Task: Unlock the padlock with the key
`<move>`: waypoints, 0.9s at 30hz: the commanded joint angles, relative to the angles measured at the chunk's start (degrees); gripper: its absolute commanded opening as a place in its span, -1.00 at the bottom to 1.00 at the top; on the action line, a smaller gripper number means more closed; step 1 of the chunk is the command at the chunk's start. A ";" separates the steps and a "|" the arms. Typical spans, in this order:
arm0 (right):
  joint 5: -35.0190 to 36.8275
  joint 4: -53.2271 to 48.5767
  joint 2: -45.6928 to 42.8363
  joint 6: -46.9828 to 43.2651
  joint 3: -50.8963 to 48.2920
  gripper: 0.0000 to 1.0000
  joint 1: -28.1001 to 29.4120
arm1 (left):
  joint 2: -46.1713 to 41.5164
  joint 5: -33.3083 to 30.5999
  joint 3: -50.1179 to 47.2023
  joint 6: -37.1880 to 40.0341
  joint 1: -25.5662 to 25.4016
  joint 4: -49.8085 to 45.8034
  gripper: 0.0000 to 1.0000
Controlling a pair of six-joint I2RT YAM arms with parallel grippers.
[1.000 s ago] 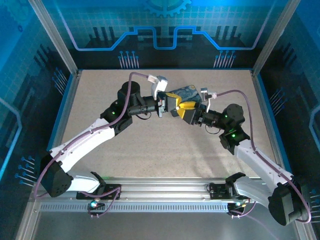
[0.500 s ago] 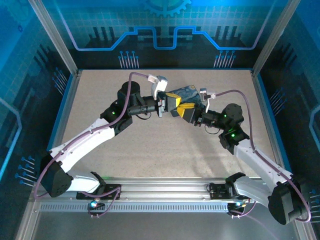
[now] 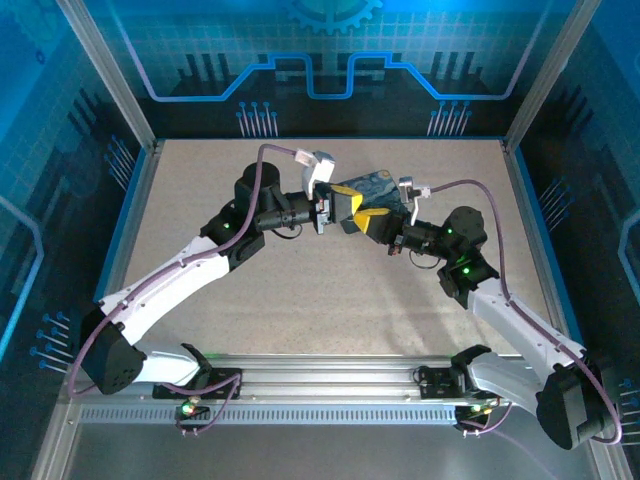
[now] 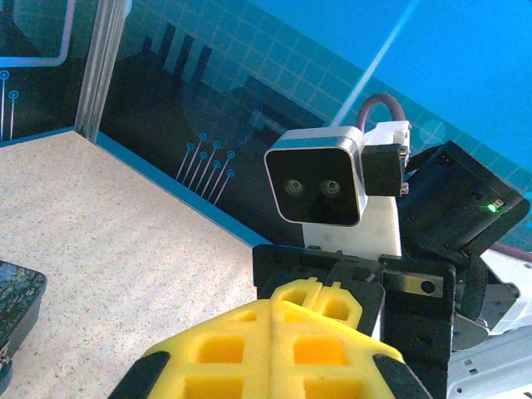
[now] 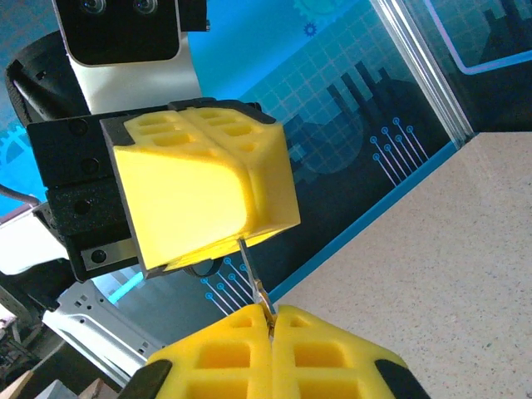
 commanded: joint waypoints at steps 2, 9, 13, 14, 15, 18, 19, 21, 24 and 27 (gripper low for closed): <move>1.74 -2.47 -1.80 -2.18 1.53 -1.00 0.66 | -1.60 -0.29 -0.29 0.58 0.82 1.24 -0.80; 6.64 -15.52 -5.24 -8.53 1.95 -1.00 0.21 | -2.41 -5.51 -1.08 0.47 2.68 -0.79 0.06; 13.44 -28.94 -7.46 -12.90 2.86 -1.00 -0.80 | -1.69 -12.15 -0.69 3.49 2.95 -4.42 0.59; 16.42 -32.82 -7.91 -13.81 3.24 -1.00 -1.20 | -1.02 -13.60 -0.42 4.55 2.97 -5.38 0.66; 19.03 -36.52 -8.25 -14.80 3.70 -1.00 -1.40 | -0.23 -14.72 -0.02 5.29 2.93 -6.22 0.72; 29.45 -48.03 -9.14 -16.99 5.28 -1.00 -1.68 | 3.53 -17.34 2.05 6.91 2.92 -8.67 0.82; 33.12 -51.64 -9.42 -17.38 5.97 -1.00 -1.71 | 5.32 -18.03 3.08 6.93 2.98 -9.32 0.84; 40.01 -57.79 -9.73 -17.10 6.88 -1.00 -1.79 | 9.28 -18.48 5.88 7.06 2.99 -10.84 0.86; 48.13 -65.56 -9.67 -16.02 8.20 -1.00 -2.14 | 16.36 -19.12 11.38 7.49 2.65 -13.96 0.86; 53.33 -71.78 -9.06 -14.00 9.06 -1.00 -2.75 | 24.12 -20.16 18.26 8.49 1.73 -17.71 0.86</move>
